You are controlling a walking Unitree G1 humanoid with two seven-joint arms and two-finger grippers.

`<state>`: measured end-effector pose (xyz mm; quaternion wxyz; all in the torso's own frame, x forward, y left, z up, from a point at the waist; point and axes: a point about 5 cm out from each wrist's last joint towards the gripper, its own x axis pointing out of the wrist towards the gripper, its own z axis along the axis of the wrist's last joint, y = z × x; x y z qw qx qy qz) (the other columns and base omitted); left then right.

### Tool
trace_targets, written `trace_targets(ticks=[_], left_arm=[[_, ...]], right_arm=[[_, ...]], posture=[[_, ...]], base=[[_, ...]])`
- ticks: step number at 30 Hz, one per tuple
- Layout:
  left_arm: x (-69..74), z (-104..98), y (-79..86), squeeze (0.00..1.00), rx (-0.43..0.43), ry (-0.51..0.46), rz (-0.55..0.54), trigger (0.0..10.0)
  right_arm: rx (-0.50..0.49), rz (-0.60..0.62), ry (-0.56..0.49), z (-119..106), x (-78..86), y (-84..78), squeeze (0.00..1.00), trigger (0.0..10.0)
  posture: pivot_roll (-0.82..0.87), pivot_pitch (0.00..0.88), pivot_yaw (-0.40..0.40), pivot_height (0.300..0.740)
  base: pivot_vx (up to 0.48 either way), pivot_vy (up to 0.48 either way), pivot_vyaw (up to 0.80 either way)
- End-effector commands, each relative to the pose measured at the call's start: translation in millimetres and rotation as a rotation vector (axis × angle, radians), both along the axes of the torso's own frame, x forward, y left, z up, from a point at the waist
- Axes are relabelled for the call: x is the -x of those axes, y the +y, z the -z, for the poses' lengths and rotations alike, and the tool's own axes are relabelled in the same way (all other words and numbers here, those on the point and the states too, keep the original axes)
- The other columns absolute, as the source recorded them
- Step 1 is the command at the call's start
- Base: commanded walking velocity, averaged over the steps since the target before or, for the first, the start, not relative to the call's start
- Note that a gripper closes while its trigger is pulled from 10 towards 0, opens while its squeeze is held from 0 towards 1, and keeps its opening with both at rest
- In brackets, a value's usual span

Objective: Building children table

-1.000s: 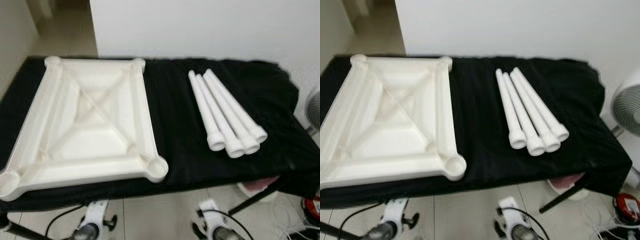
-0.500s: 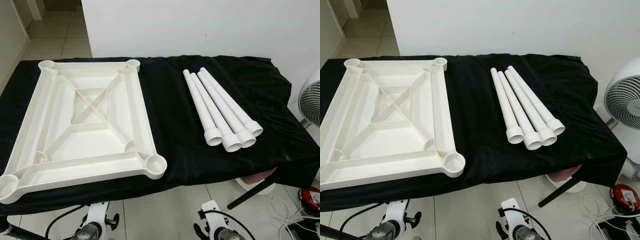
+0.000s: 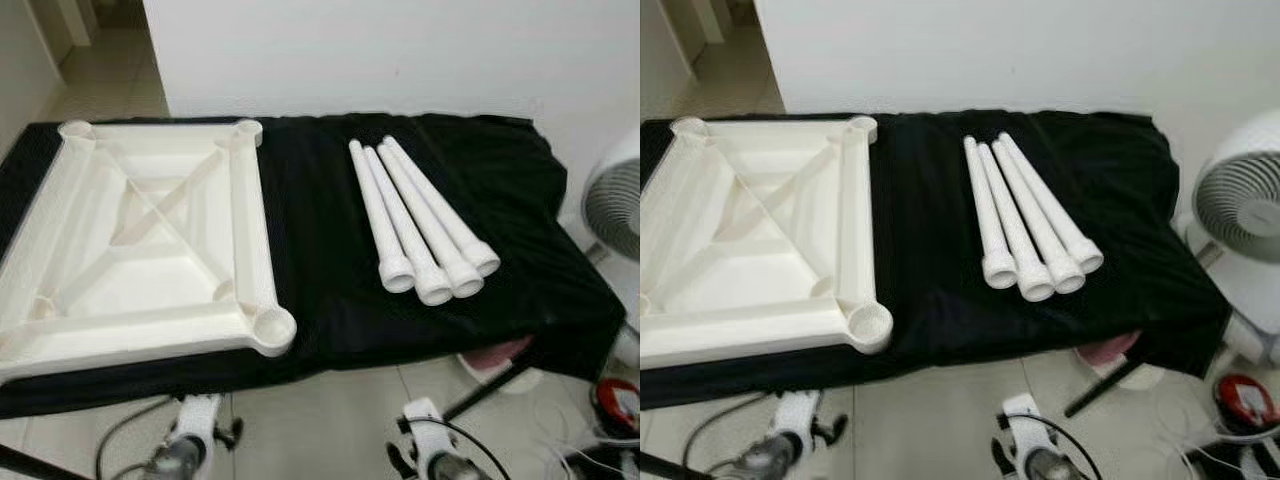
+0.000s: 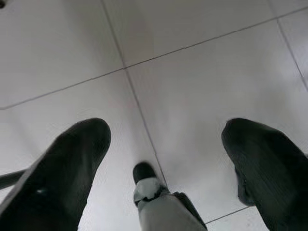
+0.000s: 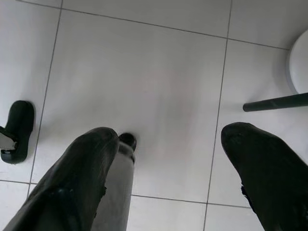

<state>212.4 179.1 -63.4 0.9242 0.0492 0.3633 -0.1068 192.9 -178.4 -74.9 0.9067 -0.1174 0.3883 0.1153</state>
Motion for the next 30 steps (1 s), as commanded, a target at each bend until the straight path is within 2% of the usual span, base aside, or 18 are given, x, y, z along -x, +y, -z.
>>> trace_targets(ticks=[1, 13, 30], left_arm=[[-7.8, -4.4, -12.0, 0.0, 0.017, -0.036, 0.038, 10.0], [-7.0, -3.7, -12.4, 0.0, 0.012, -0.033, 0.039, 10.0], [-8.3, -4.7, -10.4, 0.0, 0.068, -0.033, -0.017, 10.0]], right_arm=[[0.02, 0.022, 0.024, 2.5, 6.1, -9.3, 0.0, 10.0], [0.029, 0.027, 0.027, 2.6, 7.4, -13.5, 0.0, 10.0], [0.03, 0.024, 0.029, 3.0, 8.5, -13.9, 0.0, 10.0]], posture=[[-0.08, 0.0, -0.008, 0.74], [-0.08, 0.0, -0.009, 0.74], [-0.08, 0.0, -0.008, 0.74]], base=[[0.0, -0.48, 0.0], [0.0, -0.459, 0.0], [0.0, 0.0, 0.0]])
